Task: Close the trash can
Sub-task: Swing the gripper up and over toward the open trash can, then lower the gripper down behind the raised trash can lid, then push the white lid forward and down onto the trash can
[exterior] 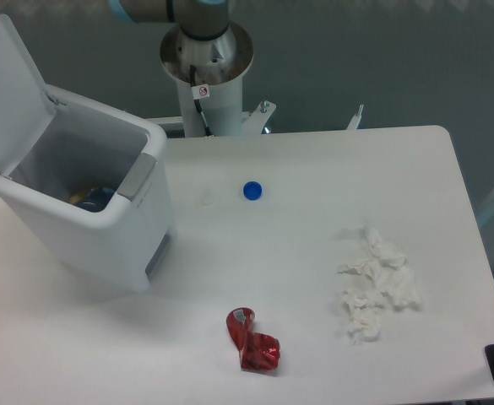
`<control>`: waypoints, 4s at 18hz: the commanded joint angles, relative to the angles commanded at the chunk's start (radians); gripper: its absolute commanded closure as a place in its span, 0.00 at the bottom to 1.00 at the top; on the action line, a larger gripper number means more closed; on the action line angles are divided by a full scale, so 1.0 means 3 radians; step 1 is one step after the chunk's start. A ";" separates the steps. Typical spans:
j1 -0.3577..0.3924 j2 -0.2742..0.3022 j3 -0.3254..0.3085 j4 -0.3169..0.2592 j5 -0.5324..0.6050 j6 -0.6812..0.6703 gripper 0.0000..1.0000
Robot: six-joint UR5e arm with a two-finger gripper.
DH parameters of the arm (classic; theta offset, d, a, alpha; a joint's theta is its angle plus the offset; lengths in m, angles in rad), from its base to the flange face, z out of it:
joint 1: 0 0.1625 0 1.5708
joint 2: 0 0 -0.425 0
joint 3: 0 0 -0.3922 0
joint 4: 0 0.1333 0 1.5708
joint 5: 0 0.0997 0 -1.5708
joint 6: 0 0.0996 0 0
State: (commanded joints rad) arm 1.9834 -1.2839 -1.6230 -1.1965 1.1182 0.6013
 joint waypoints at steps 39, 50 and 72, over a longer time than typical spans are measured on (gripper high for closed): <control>0.0307 -0.0204 0.0036 -0.0015 0.0644 0.0000 0.96; 0.0440 -0.0342 0.0031 -0.0010 0.0644 0.0000 0.96; 0.0619 -0.0613 -0.0148 0.0030 0.0711 0.0005 0.95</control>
State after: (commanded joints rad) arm 2.1690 -1.4680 -1.6674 -1.1873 1.3314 0.6029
